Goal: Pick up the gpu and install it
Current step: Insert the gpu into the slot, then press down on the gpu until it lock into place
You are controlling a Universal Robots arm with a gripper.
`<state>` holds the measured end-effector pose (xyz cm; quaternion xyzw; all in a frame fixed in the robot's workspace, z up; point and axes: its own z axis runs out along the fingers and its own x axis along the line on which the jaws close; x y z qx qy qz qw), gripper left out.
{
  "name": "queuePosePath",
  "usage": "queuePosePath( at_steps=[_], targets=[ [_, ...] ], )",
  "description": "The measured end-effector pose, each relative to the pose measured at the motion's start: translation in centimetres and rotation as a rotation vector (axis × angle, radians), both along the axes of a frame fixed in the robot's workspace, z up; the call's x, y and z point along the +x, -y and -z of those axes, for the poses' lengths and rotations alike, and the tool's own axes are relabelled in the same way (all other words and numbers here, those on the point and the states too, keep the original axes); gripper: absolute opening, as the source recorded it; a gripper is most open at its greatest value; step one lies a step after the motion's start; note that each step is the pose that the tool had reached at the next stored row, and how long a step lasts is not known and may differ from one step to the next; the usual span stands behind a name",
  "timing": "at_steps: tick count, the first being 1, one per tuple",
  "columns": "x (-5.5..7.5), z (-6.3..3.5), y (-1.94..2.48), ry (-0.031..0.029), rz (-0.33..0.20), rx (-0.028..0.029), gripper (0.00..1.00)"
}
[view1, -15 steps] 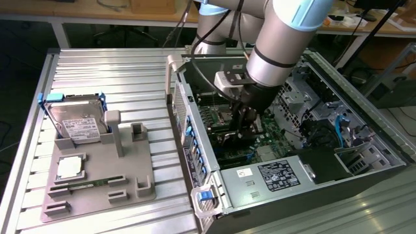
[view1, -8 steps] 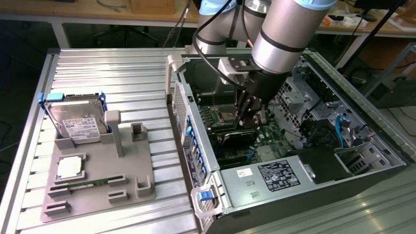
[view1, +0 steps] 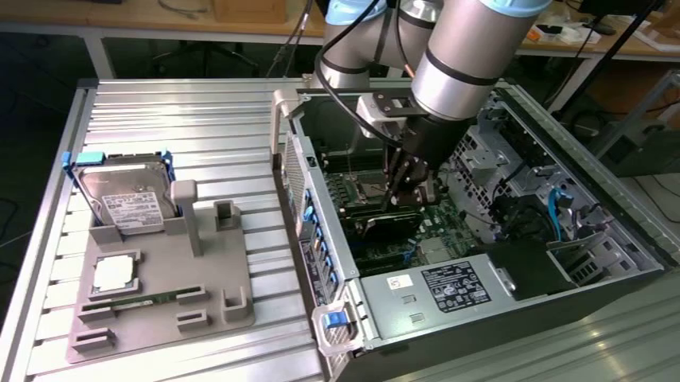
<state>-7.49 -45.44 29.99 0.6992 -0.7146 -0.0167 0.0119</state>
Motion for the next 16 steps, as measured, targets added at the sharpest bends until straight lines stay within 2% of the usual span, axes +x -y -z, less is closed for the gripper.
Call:
queuePosePath(
  at_steps=[9,10,13,16],
  targets=[
    [-0.01,0.00,0.00,0.0000,0.000,0.0001,0.11],
    [-0.01,0.01,0.00,0.0002,0.000,-0.0015,0.11],
    [-0.43,0.27,-0.13,0.0080,0.000,-0.0022,0.11],
    [-0.81,0.76,-0.32,0.0092,0.001,-0.0021,0.11]
  ],
)
